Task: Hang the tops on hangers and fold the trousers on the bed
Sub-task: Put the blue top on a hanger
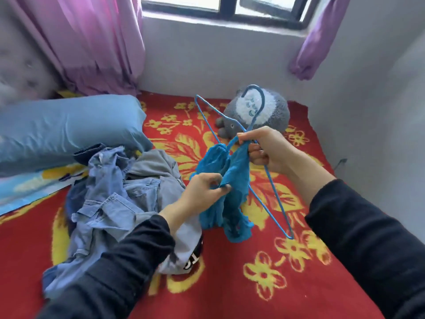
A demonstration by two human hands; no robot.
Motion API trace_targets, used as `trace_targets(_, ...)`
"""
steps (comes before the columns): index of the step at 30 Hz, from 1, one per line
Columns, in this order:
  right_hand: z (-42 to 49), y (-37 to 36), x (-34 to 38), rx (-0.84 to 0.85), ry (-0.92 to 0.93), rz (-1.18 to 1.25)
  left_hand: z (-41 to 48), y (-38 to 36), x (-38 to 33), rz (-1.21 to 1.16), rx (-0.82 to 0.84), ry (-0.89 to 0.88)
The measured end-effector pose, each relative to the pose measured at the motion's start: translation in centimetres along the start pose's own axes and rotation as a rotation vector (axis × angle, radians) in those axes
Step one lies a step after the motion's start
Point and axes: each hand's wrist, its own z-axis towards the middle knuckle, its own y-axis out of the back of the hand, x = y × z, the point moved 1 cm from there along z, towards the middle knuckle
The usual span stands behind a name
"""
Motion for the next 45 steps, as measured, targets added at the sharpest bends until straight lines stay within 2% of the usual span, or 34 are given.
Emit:
trace_targets(8,-2.8,1.1,7.9,-0.381,0.316,-0.253,4.1,9.4,-14.3,-0.375,0.164,-0.119)
trace_targets(10,-3.4,1.6,9.1,-0.415,0.371,-0.231,5.2,10.9,-17.0,-0.468,0.118,-0.099)
trace_targets(13,-4.9,2.8,11.2,-0.482,0.481,-0.173,6.8,13.1,-20.2,-0.429,-0.027,-0.055)
trace_targets(22,-10.5,5.4,15.6,-0.394,0.733,0.271,8.5,15.7,-26.0,-0.351,-0.093,-0.036)
trace_targets(25,-11.6,6.0,16.3,-0.418,0.787,0.265,8.2,16.0,-26.0,-0.438,-0.139,-0.03)
trace_targets(28,-11.2,7.3,15.0,-0.506,0.789,0.146,7.8,16.4,-25.3,-0.627,-0.141,-0.04)
trace_targets(30,-10.2,8.3,13.0,-0.534,0.755,0.06,7.5,16.7,-24.5,-0.658,-0.176,-0.064)
trace_targets(34,-8.1,10.3,8.9,-0.505,0.641,-0.061,7.0,17.3,-23.3,-0.49,-0.371,-0.133)
trace_targets(39,-7.6,11.6,6.8,-0.455,0.528,-0.123,6.1,18.2,-22.6,-0.21,-0.439,-0.255)
trace_targets(41,-7.8,11.5,6.9,-0.433,0.529,-0.143,5.8,18.8,-22.5,-0.118,-0.383,-0.286)
trace_targets(45,-8.2,9.8,8.8,-0.395,0.596,-0.239,5.1,19.2,-22.9,0.161,-0.062,-0.299)
